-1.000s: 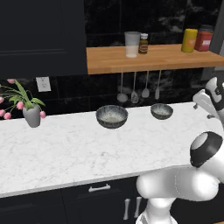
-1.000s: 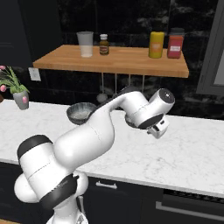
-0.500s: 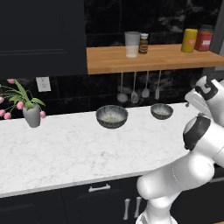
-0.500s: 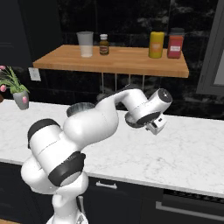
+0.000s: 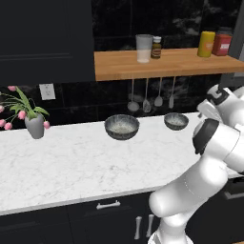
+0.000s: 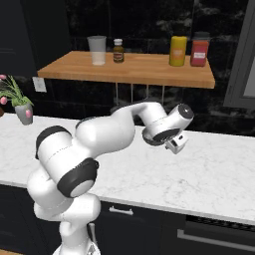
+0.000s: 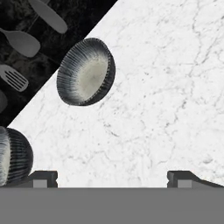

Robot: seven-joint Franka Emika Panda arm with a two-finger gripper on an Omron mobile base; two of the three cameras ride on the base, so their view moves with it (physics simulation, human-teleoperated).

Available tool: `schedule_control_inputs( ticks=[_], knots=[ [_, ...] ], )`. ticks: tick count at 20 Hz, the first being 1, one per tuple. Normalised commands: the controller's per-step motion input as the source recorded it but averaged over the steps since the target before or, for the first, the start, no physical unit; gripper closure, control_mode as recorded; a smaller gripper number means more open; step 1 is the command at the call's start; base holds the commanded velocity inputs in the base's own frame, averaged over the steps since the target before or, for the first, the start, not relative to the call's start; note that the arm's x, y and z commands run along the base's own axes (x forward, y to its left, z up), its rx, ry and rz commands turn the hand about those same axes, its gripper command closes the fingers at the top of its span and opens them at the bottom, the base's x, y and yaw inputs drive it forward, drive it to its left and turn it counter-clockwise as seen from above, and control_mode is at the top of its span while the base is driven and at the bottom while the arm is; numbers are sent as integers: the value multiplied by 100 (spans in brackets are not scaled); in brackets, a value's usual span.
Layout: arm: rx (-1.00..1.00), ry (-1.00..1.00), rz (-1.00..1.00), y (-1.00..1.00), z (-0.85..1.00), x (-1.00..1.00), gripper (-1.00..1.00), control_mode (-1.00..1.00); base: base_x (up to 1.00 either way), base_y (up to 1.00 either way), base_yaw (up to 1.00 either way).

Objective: Pick up the bowls on the counter and stack them on top of one another in the open cabinet. Place the smaller bowl on top of the larger bowl.

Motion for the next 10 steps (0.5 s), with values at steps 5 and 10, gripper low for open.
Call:
schedule_control_inputs(
  ticks=[5,10],
  knots=[
    [0,0,-5,1,-19,34,-100,-100,0,0,0],
    [0,0,-5,10,-22,36,-100,-100,0,0,0]
  ],
)
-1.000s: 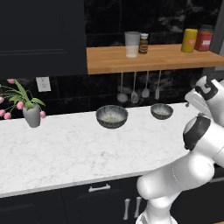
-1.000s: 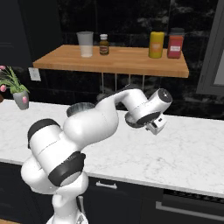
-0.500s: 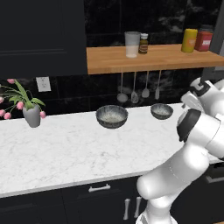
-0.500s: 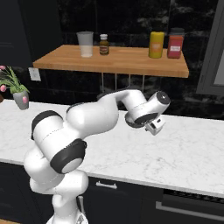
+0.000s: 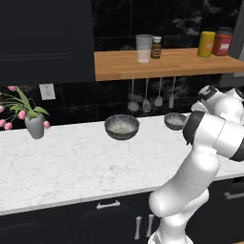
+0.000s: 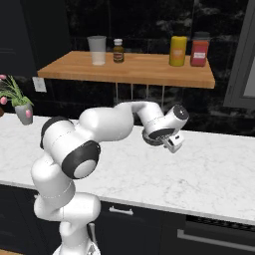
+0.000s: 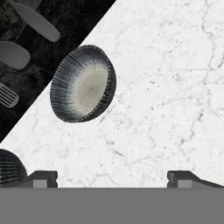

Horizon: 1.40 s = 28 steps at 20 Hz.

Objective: Pick up the bowls on the counter and stack them on top of one another in the open cabinet. Place the smaller bowl on top of the larger bowl.

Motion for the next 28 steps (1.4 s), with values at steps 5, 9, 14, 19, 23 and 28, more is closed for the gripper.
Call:
schedule_control_inputs(
  ticks=[5,9,14,19,23,28],
  knots=[
    [0,0,-4,6,-17,24,-100,-100,0,0,0],
    [0,0,-1,12,-22,13,-100,-100,0,0,0],
    [0,1,-2,17,-26,23,-100,-100,0,0,0],
    [0,1,0,14,-21,18,-100,-100,0,0,0],
    [-2,7,-1,0,-22,20,-100,-100,0,0,0],
    [0,1,-5,0,-7,20,-100,-100,0,0,0]
  ],
)
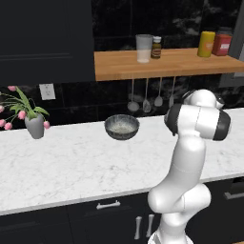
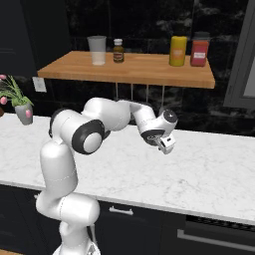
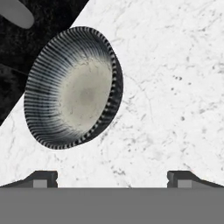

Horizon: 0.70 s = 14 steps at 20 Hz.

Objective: Pick up the bowls on the counter and stack them on top of one another in the open cabinet. Place the smaller bowl on top of the larger bowl.

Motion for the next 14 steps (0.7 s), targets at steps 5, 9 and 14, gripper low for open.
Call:
schedule_control_inputs(
  ticks=[5,9,14],
  knots=[
    [0,0,-7,0,-7,26,-100,-100,0,0,0],
    [-1,0,-5,0,-16,25,-100,-100,0,0,0],
    [-1,1,-3,0,-20,24,-100,-100,0,0,0]
  ],
)
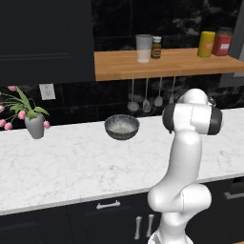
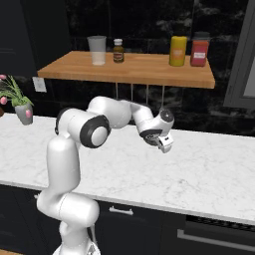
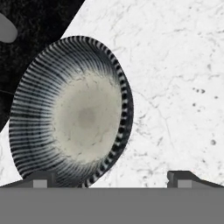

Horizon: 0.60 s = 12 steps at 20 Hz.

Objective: Pick up the bowls on the counter and stack them on top of one another in the open cabinet. Place the smaller bowl on top of the larger bowl.

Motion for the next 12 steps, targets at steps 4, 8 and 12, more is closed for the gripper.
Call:
schedule_control_inputs(
  ticks=[4,8,12],
  knots=[
    [0,2,-1,-1,-14,18,-100,-100,0,0,0],
    [0,1,-2,-5,-14,16,-100,-100,0,0,0],
    [0,2,-2,-6,-16,16,-100,-100,0,0,0]
  ],
)
